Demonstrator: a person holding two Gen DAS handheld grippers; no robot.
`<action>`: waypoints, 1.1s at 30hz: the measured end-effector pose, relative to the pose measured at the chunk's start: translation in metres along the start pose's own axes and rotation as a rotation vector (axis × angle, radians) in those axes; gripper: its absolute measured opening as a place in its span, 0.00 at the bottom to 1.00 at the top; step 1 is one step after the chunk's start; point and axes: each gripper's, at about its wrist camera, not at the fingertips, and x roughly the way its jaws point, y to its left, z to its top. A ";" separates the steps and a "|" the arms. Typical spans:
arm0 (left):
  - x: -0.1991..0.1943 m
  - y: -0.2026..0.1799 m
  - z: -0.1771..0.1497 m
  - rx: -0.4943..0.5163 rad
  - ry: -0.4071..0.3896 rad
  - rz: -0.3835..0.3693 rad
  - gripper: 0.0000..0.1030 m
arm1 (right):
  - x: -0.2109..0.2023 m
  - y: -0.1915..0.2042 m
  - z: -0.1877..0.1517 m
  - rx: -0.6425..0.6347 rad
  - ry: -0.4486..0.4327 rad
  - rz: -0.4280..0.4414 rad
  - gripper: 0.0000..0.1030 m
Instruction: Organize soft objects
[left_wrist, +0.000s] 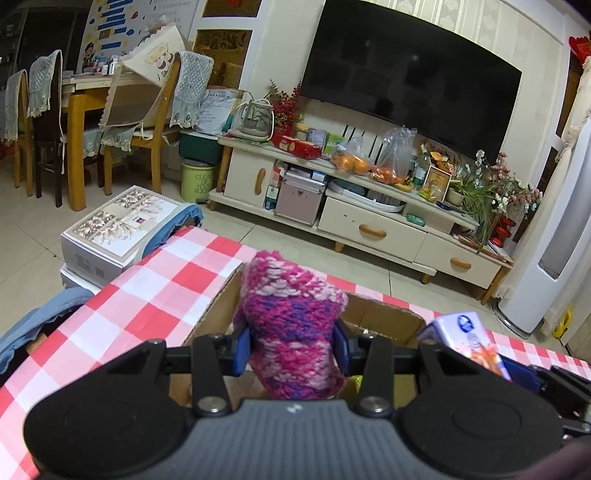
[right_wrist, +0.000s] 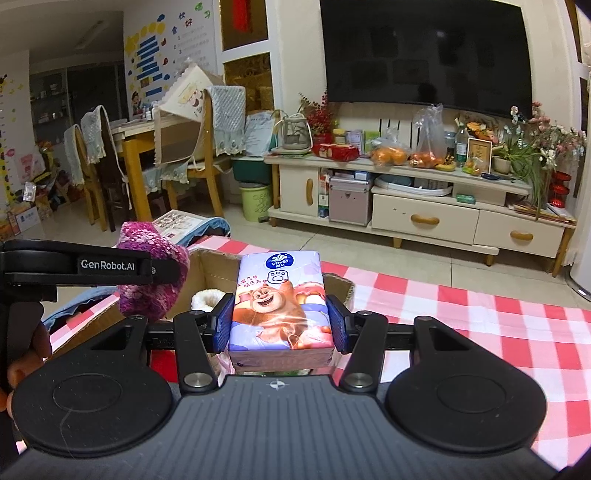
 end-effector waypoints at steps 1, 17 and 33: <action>0.002 0.000 0.000 -0.001 0.004 0.000 0.43 | 0.004 0.001 -0.001 -0.001 0.006 0.005 0.63; -0.024 -0.021 -0.003 0.112 -0.064 -0.011 0.94 | -0.047 -0.012 -0.014 0.085 -0.053 -0.094 0.98; -0.078 -0.039 -0.038 0.217 -0.060 0.040 0.99 | -0.109 -0.024 -0.050 0.217 -0.019 -0.270 0.99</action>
